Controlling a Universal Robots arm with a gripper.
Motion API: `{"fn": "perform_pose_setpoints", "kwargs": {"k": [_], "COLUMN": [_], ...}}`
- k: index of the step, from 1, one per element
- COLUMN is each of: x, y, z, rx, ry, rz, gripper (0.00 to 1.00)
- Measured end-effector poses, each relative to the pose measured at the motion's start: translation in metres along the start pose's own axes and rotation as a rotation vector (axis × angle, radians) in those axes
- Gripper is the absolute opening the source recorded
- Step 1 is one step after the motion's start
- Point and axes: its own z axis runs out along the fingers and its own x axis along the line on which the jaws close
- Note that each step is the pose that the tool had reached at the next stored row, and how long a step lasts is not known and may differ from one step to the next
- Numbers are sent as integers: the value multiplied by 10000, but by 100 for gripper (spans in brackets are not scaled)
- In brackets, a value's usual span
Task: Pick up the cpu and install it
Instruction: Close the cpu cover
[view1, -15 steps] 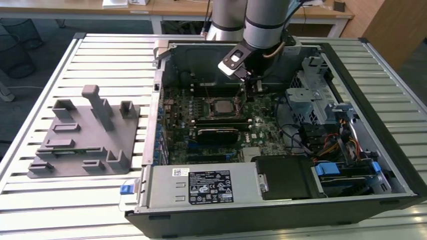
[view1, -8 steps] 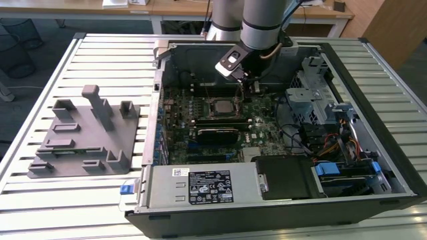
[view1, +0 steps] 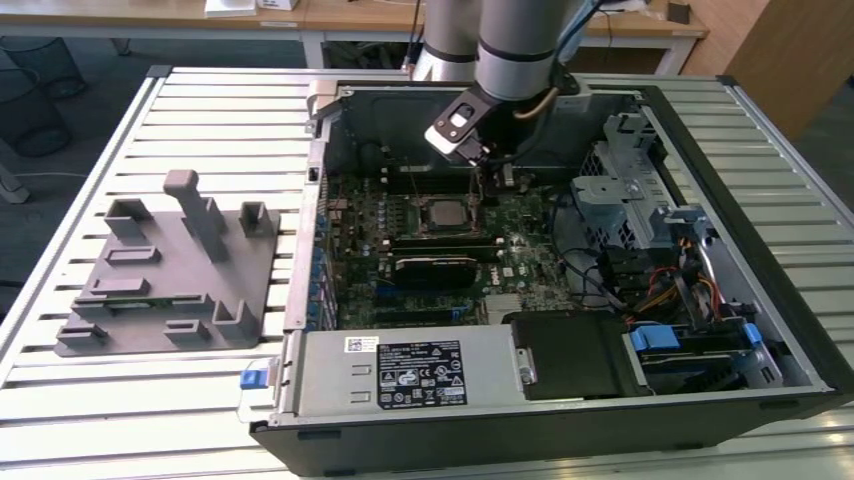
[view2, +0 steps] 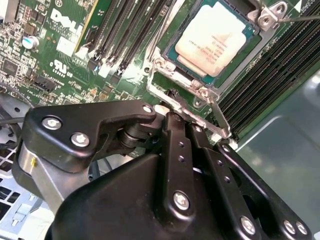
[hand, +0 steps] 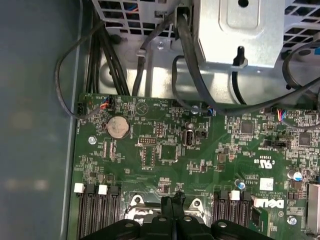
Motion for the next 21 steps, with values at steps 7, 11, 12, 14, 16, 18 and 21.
{"fn": "perform_pose_setpoints", "kwargs": {"k": [7, 11, 12, 14, 16, 18, 21], "x": [4, 11, 14, 18, 21, 22, 26], "y": [-71, -207, -251, -328, -374, -399, -466], "z": [21, 38, 41, 44, 45, 45, 49], "rx": [0, 1, 0, -1, -1, -1, -8], "ry": [0, -1, 0, 2, 2, 6, 25], "rz": [-1, -2, -3, -1, -1, 0, -2], "gripper": [11, 11, 11, 11, 11, 11, 11]}}
